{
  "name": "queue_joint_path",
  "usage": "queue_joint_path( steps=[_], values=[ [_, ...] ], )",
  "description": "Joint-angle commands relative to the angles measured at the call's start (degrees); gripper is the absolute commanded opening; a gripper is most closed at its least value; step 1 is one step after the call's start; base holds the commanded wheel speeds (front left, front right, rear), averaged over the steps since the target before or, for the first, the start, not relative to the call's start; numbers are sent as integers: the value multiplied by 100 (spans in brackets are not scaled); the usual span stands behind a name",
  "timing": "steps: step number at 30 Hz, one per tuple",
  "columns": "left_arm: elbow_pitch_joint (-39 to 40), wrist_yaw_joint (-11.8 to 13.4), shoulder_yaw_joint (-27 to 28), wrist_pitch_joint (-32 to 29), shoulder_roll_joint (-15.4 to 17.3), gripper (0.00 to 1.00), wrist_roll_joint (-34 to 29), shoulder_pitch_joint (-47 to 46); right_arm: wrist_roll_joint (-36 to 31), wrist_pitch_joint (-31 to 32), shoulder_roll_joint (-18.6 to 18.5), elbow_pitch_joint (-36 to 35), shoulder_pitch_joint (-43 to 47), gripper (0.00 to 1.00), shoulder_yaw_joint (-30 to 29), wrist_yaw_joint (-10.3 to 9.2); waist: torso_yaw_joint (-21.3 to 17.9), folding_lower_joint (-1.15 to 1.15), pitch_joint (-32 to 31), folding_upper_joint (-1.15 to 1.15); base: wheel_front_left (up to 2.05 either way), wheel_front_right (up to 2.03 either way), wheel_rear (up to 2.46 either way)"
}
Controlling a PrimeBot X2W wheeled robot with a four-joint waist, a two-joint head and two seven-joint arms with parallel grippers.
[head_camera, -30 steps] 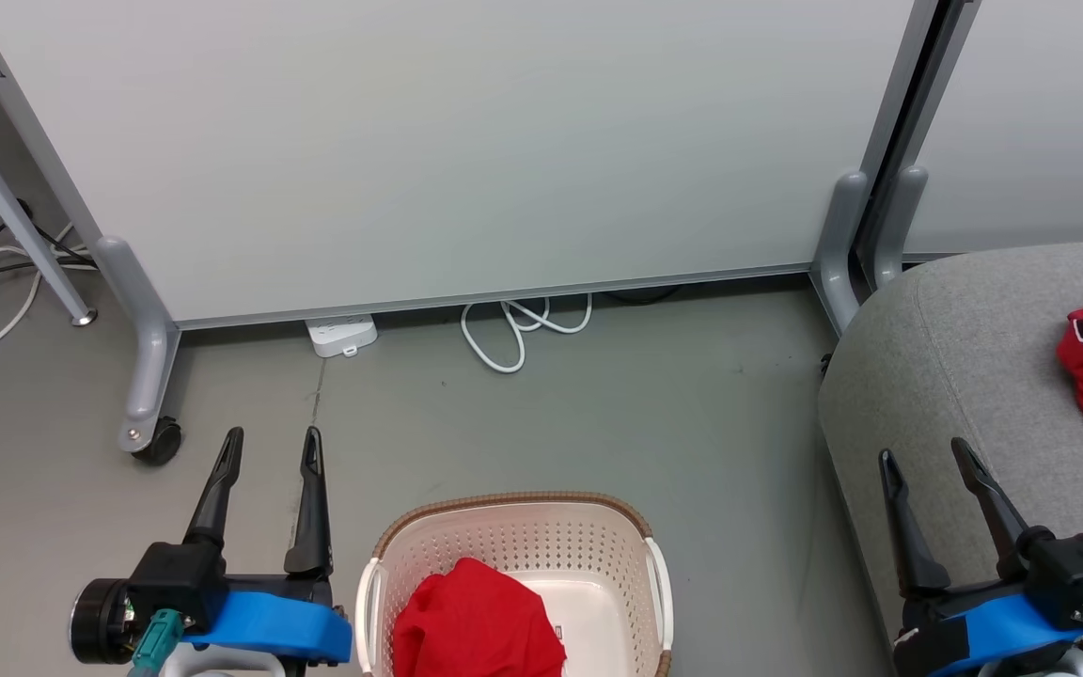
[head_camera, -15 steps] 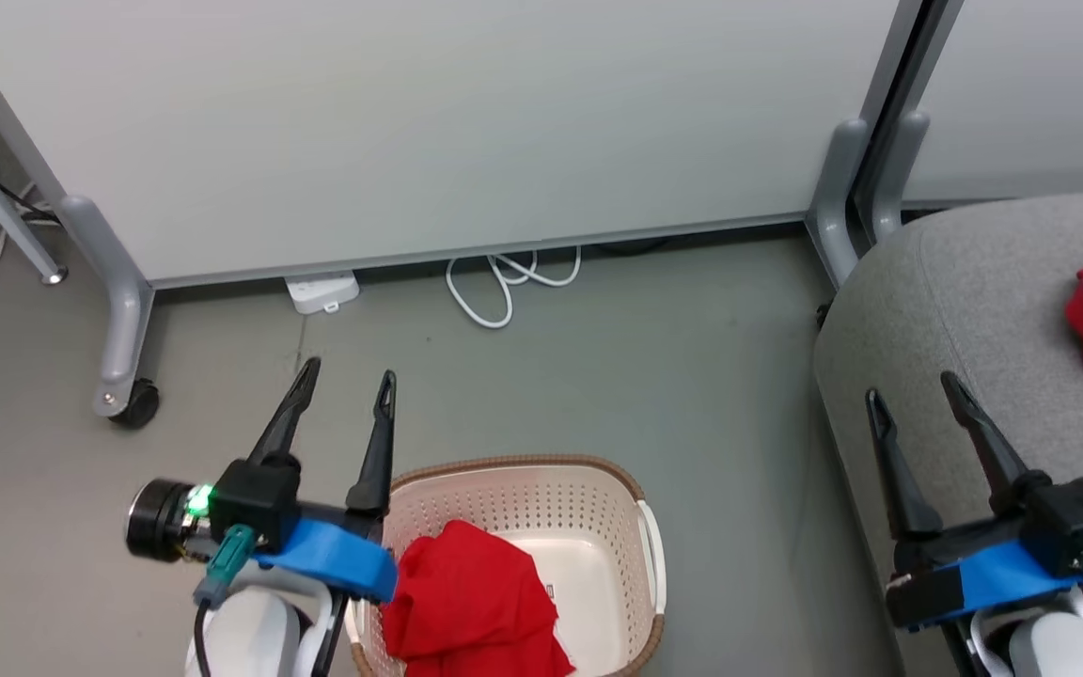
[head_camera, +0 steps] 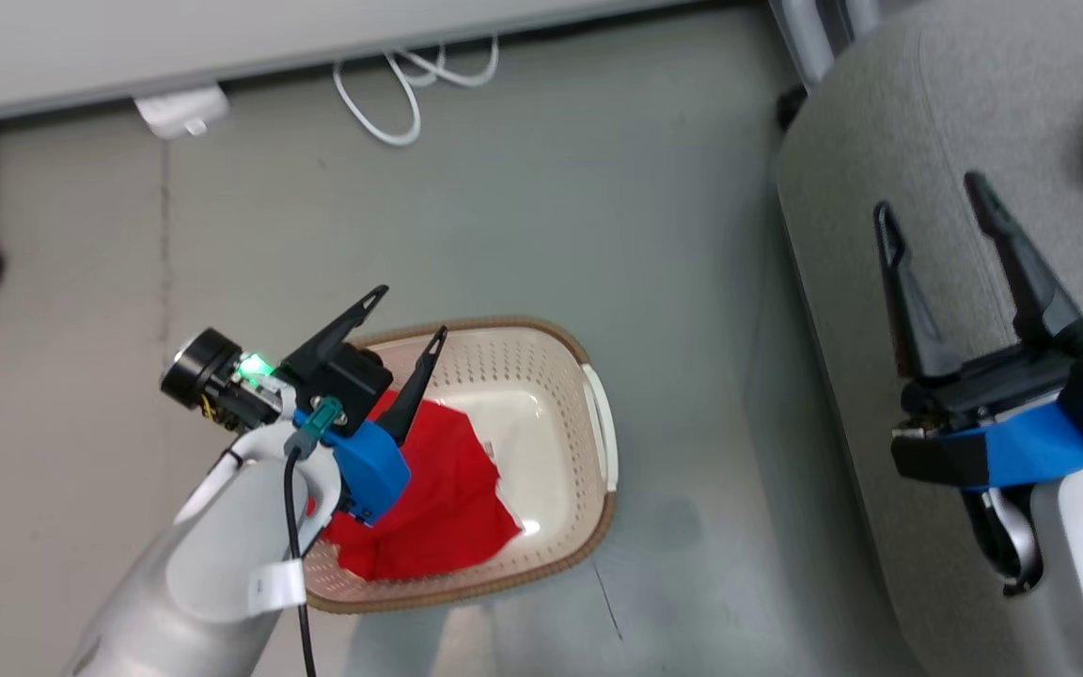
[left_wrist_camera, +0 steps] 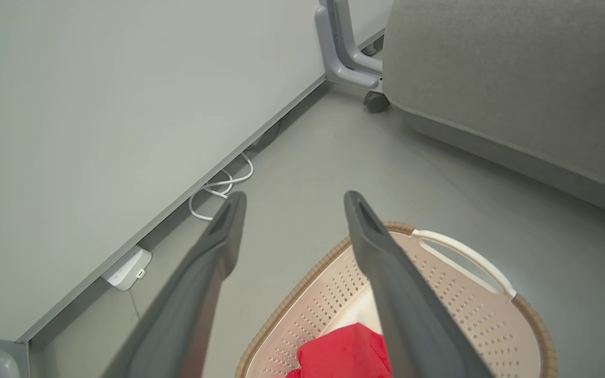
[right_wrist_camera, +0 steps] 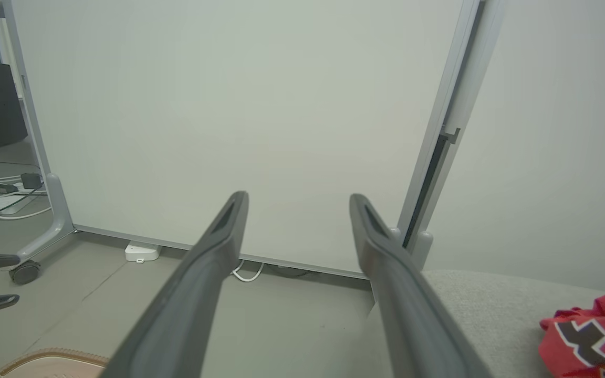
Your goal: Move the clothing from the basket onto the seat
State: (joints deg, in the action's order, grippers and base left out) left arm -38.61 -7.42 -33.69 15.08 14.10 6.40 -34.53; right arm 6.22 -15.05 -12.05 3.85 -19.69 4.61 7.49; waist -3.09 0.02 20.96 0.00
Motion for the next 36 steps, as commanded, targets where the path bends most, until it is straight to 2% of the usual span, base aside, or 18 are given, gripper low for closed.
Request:
queue_joint_path(
  steps=[1, 6, 11, 21, 29, 36],
  values=[
    [-253, -3, -277, 14, 83, 100, 88, -353, 34, -19, -36, -100, -214, 100, -11, 1, -405, -2, 730, 0, 0, 0, 0],
    [-1142, -3, -1152, 13, 191, 100, 205, -1030, -4, -19, -72, -311, -566, 100, -12, 1, -592, -2, 1390, 0, 0, 0, 0],
    [-1960, -3, -1956, -99, 160, 100, 399, -1635, -1, -20, -85, -478, -883, 100, -35, 1, -743, -2, 1981, 0, 0, 0, 0],
    [-2865, -3, -3285, -879, 189, 100, 833, -2398, -58, -19, -68, -775, -1353, 100, 5, 1, -906, -2, 2922, 0, 0, 0, 0],
    [-3140, -3, -3807, -1484, 262, 100, 1008, -2879, -114, -19, -70, -964, -1533, 100, -40, 1, -979, -2, 3490, 0, 0, 0, 0],
    [-3213, -4, -3919, -1753, 311, 100, 1008, -3088, -169, -19, -47, -1059, -1540, 100, -93, 1, -1040, -2, 3811, 0, 0, 0, 0]
  ],
)
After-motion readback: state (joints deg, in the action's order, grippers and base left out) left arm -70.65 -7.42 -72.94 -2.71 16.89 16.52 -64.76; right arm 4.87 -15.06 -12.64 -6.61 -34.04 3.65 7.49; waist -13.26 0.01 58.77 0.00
